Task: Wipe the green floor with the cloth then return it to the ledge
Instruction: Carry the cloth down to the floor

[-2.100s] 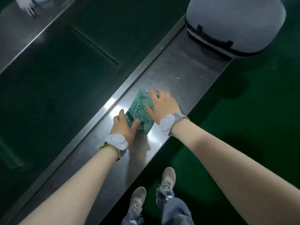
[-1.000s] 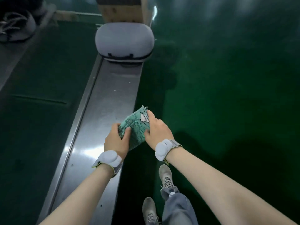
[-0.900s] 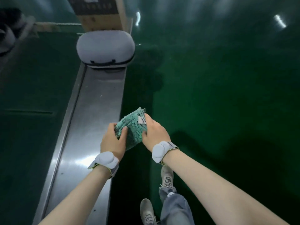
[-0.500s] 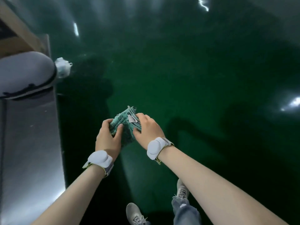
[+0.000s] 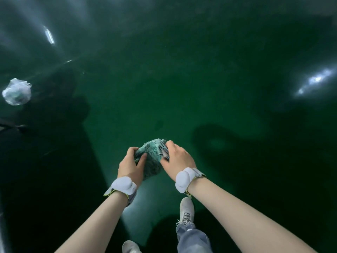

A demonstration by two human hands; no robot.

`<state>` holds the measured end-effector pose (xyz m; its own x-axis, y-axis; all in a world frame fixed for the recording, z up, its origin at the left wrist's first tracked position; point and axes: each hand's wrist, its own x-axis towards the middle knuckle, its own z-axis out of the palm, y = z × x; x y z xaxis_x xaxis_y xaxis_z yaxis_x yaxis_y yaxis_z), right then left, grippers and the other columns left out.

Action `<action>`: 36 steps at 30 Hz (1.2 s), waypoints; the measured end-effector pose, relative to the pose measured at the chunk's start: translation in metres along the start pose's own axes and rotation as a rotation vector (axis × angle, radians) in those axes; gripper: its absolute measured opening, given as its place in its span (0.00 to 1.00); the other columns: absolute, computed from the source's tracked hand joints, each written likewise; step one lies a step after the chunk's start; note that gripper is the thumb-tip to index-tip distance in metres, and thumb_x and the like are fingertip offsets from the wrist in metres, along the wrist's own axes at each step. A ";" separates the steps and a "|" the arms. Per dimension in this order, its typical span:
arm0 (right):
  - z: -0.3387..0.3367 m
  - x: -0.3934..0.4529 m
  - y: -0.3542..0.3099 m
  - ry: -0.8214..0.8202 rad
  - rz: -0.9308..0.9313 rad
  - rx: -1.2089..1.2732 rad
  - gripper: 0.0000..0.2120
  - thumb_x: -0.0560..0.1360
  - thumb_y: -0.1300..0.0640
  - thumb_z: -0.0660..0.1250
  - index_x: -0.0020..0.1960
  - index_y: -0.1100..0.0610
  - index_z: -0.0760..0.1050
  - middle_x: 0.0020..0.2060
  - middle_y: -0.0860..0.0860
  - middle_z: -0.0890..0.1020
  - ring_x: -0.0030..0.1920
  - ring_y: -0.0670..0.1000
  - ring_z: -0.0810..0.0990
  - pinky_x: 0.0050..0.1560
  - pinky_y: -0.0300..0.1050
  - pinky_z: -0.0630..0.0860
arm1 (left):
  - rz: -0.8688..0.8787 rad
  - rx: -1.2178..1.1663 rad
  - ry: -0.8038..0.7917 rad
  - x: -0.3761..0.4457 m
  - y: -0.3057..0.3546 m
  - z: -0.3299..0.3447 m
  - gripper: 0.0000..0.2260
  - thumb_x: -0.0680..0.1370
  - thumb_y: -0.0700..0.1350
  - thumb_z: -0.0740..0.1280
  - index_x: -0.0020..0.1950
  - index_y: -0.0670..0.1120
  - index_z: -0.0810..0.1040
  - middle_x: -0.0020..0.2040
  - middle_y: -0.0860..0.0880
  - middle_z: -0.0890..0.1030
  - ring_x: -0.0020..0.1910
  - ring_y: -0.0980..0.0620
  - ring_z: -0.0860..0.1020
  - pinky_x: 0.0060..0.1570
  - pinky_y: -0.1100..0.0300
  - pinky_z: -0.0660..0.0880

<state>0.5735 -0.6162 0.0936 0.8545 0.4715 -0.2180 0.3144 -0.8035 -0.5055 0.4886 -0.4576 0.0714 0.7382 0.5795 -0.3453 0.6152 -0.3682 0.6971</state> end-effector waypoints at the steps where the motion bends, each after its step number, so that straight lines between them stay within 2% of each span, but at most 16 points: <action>1: -0.006 0.006 0.012 -0.010 0.003 -0.013 0.13 0.75 0.53 0.66 0.47 0.51 0.61 0.43 0.51 0.78 0.39 0.56 0.74 0.34 0.45 0.63 | 0.011 -0.003 -0.005 0.004 0.006 0.009 0.07 0.81 0.57 0.67 0.55 0.58 0.72 0.50 0.53 0.83 0.44 0.54 0.81 0.43 0.52 0.81; 4: -0.019 0.029 0.040 -0.040 -0.008 -0.040 0.14 0.76 0.51 0.66 0.47 0.51 0.60 0.43 0.52 0.78 0.39 0.56 0.74 0.35 0.46 0.65 | 0.054 0.025 0.023 0.022 0.021 0.029 0.08 0.81 0.57 0.66 0.56 0.56 0.73 0.48 0.54 0.82 0.46 0.49 0.81 0.47 0.51 0.80; 8: -0.024 0.071 0.050 -0.054 -0.014 -0.043 0.13 0.78 0.50 0.67 0.48 0.53 0.63 0.43 0.52 0.77 0.39 0.56 0.74 0.35 0.47 0.69 | 0.026 0.018 0.030 0.062 0.030 0.037 0.14 0.80 0.60 0.67 0.58 0.54 0.74 0.49 0.54 0.82 0.47 0.50 0.81 0.47 0.55 0.79; 10: -0.019 0.093 0.048 -0.057 -0.005 -0.040 0.12 0.78 0.50 0.67 0.49 0.54 0.64 0.45 0.53 0.78 0.40 0.57 0.75 0.35 0.48 0.71 | 0.015 0.011 0.005 0.086 0.031 0.038 0.17 0.78 0.63 0.68 0.59 0.55 0.74 0.49 0.57 0.82 0.46 0.53 0.81 0.46 0.58 0.78; 12: -0.011 0.116 0.046 -0.042 0.015 -0.043 0.12 0.79 0.51 0.67 0.50 0.54 0.65 0.46 0.53 0.79 0.41 0.58 0.76 0.35 0.49 0.74 | 0.011 -0.020 -0.022 0.111 0.029 0.037 0.19 0.74 0.65 0.70 0.58 0.58 0.73 0.47 0.63 0.81 0.44 0.64 0.79 0.41 0.66 0.75; 15: 0.006 0.151 0.043 -0.056 0.074 -0.044 0.12 0.79 0.51 0.67 0.50 0.55 0.66 0.46 0.54 0.79 0.42 0.59 0.79 0.38 0.53 0.78 | 0.001 -0.006 -0.084 0.145 0.019 0.038 0.20 0.72 0.62 0.74 0.60 0.59 0.72 0.47 0.65 0.79 0.44 0.70 0.76 0.38 0.72 0.71; 18: 0.030 0.183 0.049 -0.079 0.124 -0.032 0.12 0.79 0.53 0.68 0.52 0.56 0.66 0.47 0.55 0.79 0.43 0.60 0.79 0.36 0.49 0.73 | -0.009 0.034 -0.149 0.177 0.005 0.047 0.20 0.71 0.55 0.71 0.62 0.58 0.71 0.49 0.59 0.81 0.43 0.65 0.78 0.37 0.69 0.73; 20: 0.050 0.199 0.058 -0.097 0.137 -0.031 0.15 0.78 0.54 0.68 0.59 0.56 0.65 0.51 0.56 0.80 0.44 0.61 0.80 0.36 0.48 0.71 | 0.003 0.076 -0.204 0.195 -0.008 0.059 0.18 0.73 0.51 0.68 0.62 0.55 0.70 0.50 0.55 0.80 0.44 0.55 0.80 0.41 0.60 0.78; 23: 0.088 0.222 0.081 -0.154 0.164 -0.069 0.31 0.78 0.56 0.66 0.76 0.53 0.55 0.55 0.56 0.77 0.45 0.62 0.79 0.39 0.50 0.74 | 0.023 0.161 -0.248 0.223 -0.032 0.091 0.16 0.77 0.46 0.66 0.64 0.49 0.71 0.53 0.49 0.80 0.48 0.46 0.79 0.47 0.49 0.78; 25: 0.102 0.228 0.091 -0.202 0.188 -0.117 0.37 0.78 0.57 0.63 0.80 0.48 0.46 0.52 0.54 0.71 0.42 0.61 0.77 0.40 0.50 0.72 | 0.038 0.215 -0.246 0.232 -0.043 0.103 0.14 0.79 0.44 0.64 0.65 0.48 0.71 0.56 0.46 0.79 0.50 0.42 0.78 0.49 0.47 0.77; 27: 0.130 0.242 0.112 -0.242 0.195 -0.160 0.35 0.78 0.59 0.62 0.79 0.46 0.50 0.52 0.53 0.69 0.39 0.60 0.75 0.38 0.49 0.71 | 0.040 0.282 -0.273 0.252 -0.065 0.129 0.14 0.81 0.44 0.62 0.67 0.47 0.70 0.58 0.44 0.77 0.52 0.38 0.77 0.51 0.46 0.76; 30: 0.192 0.274 0.161 -0.285 0.165 -0.206 0.21 0.79 0.60 0.61 0.70 0.50 0.63 0.54 0.56 0.72 0.36 0.58 0.74 0.36 0.47 0.69 | 0.030 0.369 -0.292 0.289 -0.111 0.188 0.13 0.83 0.44 0.58 0.68 0.47 0.67 0.59 0.42 0.75 0.48 0.35 0.77 0.49 0.43 0.76; 34: 0.246 0.302 0.201 -0.335 0.143 -0.220 0.15 0.79 0.61 0.61 0.64 0.52 0.65 0.51 0.56 0.71 0.35 0.58 0.73 0.36 0.47 0.69 | 0.000 0.440 -0.274 0.317 -0.153 0.238 0.12 0.83 0.42 0.57 0.67 0.46 0.67 0.57 0.42 0.74 0.40 0.35 0.77 0.41 0.43 0.75; 36: 0.284 0.320 0.227 -0.365 0.129 -0.232 0.14 0.79 0.61 0.60 0.63 0.52 0.65 0.51 0.55 0.71 0.35 0.58 0.73 0.36 0.48 0.69 | 0.001 0.469 -0.252 0.335 -0.185 0.273 0.13 0.83 0.41 0.57 0.67 0.45 0.68 0.55 0.43 0.73 0.37 0.37 0.74 0.35 0.47 0.71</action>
<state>0.8012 -0.5446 -0.3283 0.7041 0.4261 -0.5681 0.3349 -0.9046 -0.2636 0.6976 -0.3941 -0.3450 0.7469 0.4080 -0.5250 0.6298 -0.6874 0.3617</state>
